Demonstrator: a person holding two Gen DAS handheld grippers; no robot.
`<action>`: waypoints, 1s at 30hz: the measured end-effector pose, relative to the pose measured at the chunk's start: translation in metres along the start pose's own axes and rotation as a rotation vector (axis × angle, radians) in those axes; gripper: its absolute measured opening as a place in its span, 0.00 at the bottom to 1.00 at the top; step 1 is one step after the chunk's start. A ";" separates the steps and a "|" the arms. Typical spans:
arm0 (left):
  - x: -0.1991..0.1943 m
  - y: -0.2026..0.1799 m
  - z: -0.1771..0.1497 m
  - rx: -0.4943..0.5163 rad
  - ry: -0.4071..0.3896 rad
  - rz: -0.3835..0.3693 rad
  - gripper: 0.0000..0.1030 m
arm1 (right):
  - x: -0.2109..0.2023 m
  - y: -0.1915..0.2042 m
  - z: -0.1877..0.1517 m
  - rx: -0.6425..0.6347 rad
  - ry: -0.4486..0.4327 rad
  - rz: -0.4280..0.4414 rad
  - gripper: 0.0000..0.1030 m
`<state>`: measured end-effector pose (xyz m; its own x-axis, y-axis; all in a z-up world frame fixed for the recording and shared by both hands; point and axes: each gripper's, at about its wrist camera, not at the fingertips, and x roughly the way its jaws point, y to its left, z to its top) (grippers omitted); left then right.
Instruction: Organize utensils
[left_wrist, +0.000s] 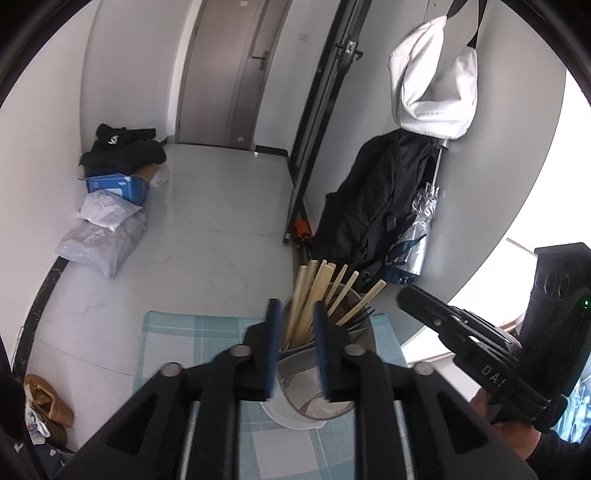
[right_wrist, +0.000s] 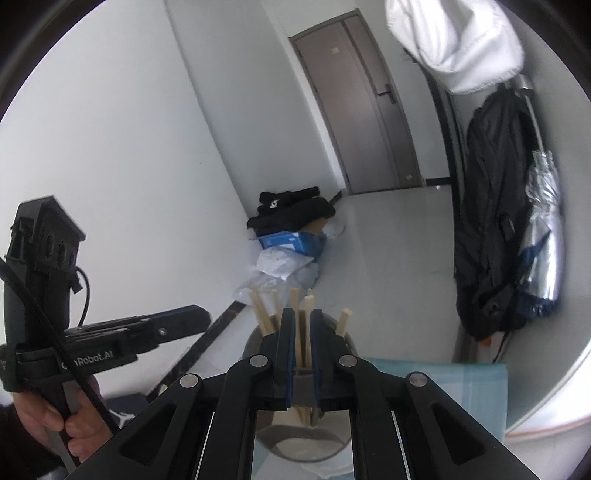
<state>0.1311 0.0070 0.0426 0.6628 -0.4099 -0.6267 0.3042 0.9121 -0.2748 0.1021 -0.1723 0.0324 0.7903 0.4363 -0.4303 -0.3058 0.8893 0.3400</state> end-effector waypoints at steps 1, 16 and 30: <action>-0.005 -0.001 0.000 -0.007 -0.012 0.008 0.27 | -0.005 0.000 0.000 0.006 -0.004 -0.004 0.10; -0.079 -0.015 -0.016 -0.036 -0.220 0.145 0.91 | -0.081 0.030 -0.010 -0.025 -0.106 -0.036 0.62; -0.100 -0.023 -0.052 -0.020 -0.296 0.211 0.99 | -0.132 0.051 -0.048 -0.078 -0.174 -0.103 0.96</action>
<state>0.0219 0.0275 0.0740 0.8800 -0.1943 -0.4334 0.1278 0.9757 -0.1780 -0.0432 -0.1783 0.0662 0.8971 0.3185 -0.3063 -0.2536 0.9387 0.2335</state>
